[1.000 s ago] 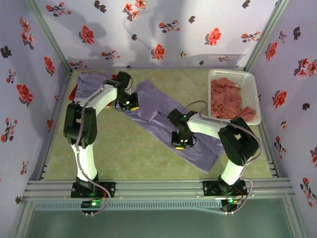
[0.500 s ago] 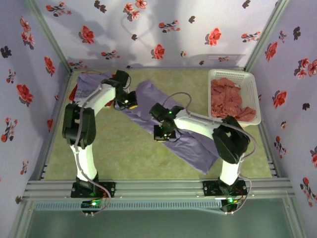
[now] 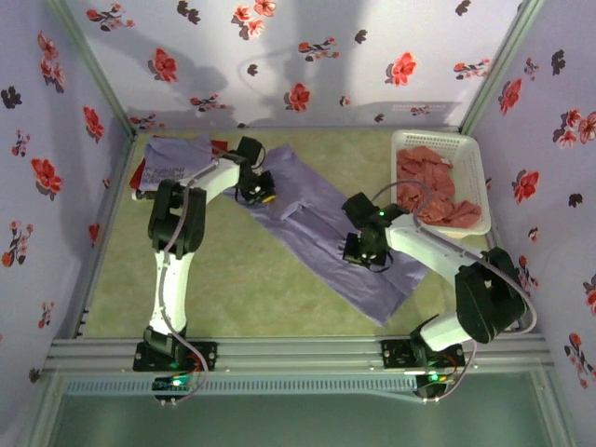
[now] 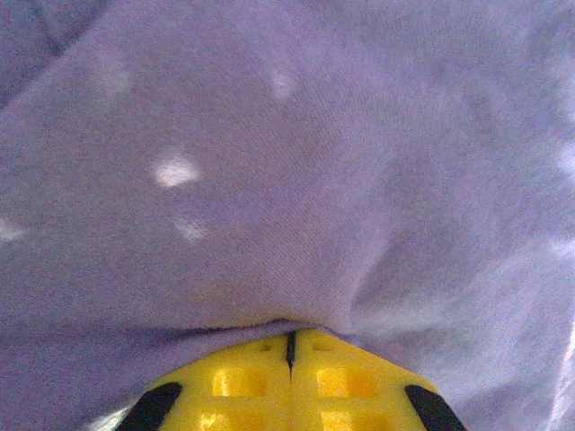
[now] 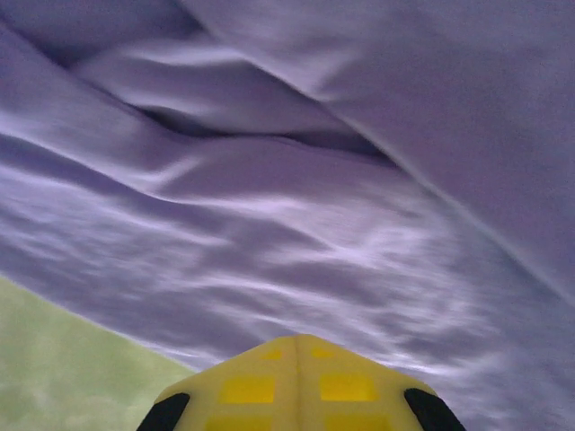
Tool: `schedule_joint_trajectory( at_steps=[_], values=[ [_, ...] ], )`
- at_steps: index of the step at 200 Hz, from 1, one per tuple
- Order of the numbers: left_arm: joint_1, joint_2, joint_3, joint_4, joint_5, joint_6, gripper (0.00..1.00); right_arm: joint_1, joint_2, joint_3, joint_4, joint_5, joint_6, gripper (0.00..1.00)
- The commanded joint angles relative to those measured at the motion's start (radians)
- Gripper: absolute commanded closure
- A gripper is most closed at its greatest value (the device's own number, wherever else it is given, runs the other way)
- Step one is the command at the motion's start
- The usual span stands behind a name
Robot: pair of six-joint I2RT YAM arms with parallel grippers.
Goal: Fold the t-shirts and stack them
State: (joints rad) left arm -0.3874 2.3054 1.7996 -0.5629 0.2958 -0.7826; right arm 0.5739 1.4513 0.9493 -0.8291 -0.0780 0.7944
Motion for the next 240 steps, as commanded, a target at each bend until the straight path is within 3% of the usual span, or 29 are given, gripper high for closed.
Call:
schedule_joint_trajectory(
  at_steps=[1,25,45,96,147,208,240],
  values=[
    [-0.015,0.156,0.153,0.054,-0.028,-0.019,1.0,-0.021,-0.03,-0.009,-0.036,0.033,0.017,0.92],
    [-0.023,0.236,0.325,0.091,0.028,-0.047,1.0,-0.022,0.024,0.003,-0.031,-0.003,0.004,0.92],
    [-0.036,0.214,0.381,0.116,0.003,-0.037,0.96,-0.022,0.077,0.0,-0.005,-0.034,0.002,0.92],
    [-0.021,-0.038,0.199,0.171,-0.052,0.026,0.93,-0.006,0.194,0.022,0.068,-0.074,-0.001,0.92],
    [0.041,-0.226,-0.02,0.172,-0.051,0.038,0.89,0.076,0.359,0.126,0.09,-0.165,-0.033,0.94],
    [0.073,-0.256,-0.039,0.077,-0.045,0.101,0.89,0.307,0.52,0.384,0.006,-0.237,0.002,0.95],
    [0.069,-0.196,-0.033,0.086,-0.007,0.084,0.9,0.324,0.455,0.409,0.049,-0.216,0.061,0.96]
  ],
)
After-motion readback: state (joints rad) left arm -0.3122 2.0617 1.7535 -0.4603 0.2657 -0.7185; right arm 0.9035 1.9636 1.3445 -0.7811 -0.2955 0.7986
